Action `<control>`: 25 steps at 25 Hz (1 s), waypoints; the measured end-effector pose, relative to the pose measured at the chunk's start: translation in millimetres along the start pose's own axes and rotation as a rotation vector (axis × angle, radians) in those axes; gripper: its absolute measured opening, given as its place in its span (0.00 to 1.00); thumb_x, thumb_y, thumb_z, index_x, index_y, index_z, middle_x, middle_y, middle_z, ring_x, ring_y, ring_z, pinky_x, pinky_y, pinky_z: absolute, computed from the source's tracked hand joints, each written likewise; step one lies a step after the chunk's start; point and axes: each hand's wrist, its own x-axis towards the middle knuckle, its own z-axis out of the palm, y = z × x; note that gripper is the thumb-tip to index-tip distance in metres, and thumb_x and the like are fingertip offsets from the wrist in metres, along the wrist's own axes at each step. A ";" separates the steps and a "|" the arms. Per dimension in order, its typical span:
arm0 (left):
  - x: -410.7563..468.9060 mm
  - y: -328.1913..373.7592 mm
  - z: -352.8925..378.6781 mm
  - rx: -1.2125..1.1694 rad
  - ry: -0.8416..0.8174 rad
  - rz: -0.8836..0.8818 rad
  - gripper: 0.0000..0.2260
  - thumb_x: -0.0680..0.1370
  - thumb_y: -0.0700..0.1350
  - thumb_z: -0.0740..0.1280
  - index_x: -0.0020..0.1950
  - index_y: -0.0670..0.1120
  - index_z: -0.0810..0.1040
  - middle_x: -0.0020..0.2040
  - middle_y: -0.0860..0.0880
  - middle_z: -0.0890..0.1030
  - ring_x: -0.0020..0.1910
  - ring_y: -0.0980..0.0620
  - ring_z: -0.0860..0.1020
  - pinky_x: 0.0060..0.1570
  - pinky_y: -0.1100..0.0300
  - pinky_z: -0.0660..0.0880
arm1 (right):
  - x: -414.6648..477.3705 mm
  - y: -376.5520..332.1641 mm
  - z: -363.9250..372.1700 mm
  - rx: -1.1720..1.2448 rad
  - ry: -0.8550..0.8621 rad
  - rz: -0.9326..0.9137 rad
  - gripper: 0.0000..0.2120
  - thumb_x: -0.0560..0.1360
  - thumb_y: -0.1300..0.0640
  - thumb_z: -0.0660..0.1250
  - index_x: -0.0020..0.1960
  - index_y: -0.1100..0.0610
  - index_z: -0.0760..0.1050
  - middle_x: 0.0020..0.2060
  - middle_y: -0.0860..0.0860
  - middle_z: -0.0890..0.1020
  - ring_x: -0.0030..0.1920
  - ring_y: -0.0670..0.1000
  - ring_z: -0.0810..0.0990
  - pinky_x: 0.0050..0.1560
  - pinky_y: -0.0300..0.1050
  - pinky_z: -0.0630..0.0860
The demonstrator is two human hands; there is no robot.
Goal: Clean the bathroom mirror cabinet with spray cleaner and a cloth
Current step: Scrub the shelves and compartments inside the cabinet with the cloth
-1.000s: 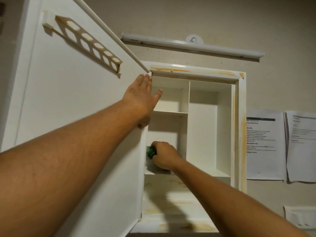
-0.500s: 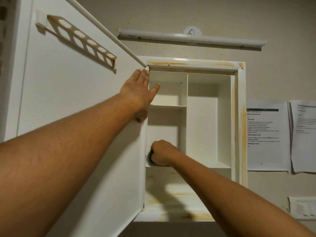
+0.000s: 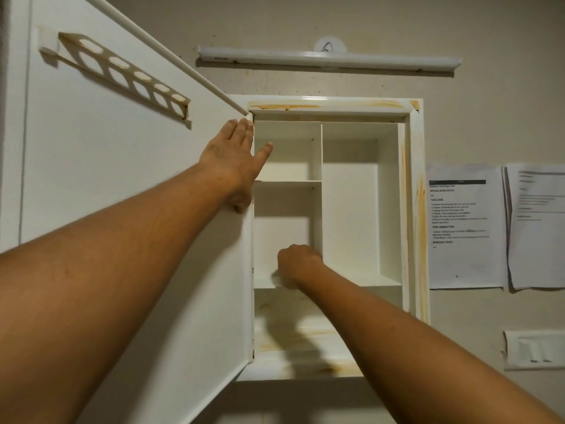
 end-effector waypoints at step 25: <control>-101.6 3.1 -13.8 -0.562 0.033 0.190 0.20 0.79 0.44 0.68 0.70 0.55 0.77 0.68 0.52 0.80 0.67 0.48 0.76 0.61 0.48 0.76 | -78.1 -70.0 34.8 0.726 0.497 0.076 0.08 0.78 0.62 0.64 0.56 0.58 0.75 0.50 0.52 0.73 0.43 0.58 0.79 0.39 0.47 0.73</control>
